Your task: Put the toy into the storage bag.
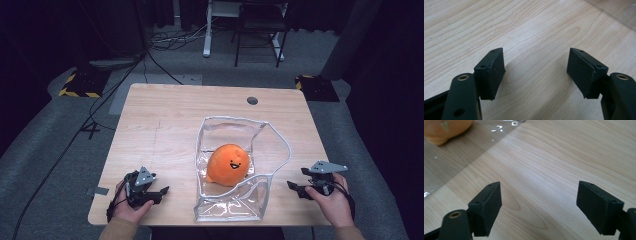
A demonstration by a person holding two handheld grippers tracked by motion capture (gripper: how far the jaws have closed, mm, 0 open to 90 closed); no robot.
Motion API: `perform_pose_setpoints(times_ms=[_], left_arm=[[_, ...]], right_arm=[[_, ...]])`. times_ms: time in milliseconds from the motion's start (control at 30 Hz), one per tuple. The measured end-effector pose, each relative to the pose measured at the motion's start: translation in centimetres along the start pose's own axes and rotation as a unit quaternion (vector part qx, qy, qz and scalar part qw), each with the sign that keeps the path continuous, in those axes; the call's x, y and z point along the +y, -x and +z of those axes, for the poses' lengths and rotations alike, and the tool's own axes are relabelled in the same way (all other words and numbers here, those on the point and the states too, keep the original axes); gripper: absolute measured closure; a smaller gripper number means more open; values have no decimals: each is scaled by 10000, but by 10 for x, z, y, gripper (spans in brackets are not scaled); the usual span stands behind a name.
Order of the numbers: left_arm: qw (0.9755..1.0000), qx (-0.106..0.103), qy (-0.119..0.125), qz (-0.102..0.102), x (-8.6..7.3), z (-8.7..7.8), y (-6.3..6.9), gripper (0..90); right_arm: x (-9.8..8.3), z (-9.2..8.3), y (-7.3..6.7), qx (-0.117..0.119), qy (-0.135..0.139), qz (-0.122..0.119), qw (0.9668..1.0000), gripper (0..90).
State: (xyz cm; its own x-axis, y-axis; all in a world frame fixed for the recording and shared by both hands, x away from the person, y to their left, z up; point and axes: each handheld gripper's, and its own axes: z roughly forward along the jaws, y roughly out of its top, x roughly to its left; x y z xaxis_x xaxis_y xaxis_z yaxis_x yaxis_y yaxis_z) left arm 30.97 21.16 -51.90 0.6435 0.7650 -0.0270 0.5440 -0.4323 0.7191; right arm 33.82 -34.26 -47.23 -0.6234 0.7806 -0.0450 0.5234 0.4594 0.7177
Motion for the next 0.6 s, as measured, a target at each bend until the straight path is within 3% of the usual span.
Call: perform_pose_setpoints(times_ms=[133,600], left_arm=[[10000,-2,0,2,0,0,0,308],[10000,-3,1,-2,0,0,0,308]], right_arm=[[-11,6,-5,-68,102,108,9999,206],[-27,20,-15,-221,-85,143,9996,153]])
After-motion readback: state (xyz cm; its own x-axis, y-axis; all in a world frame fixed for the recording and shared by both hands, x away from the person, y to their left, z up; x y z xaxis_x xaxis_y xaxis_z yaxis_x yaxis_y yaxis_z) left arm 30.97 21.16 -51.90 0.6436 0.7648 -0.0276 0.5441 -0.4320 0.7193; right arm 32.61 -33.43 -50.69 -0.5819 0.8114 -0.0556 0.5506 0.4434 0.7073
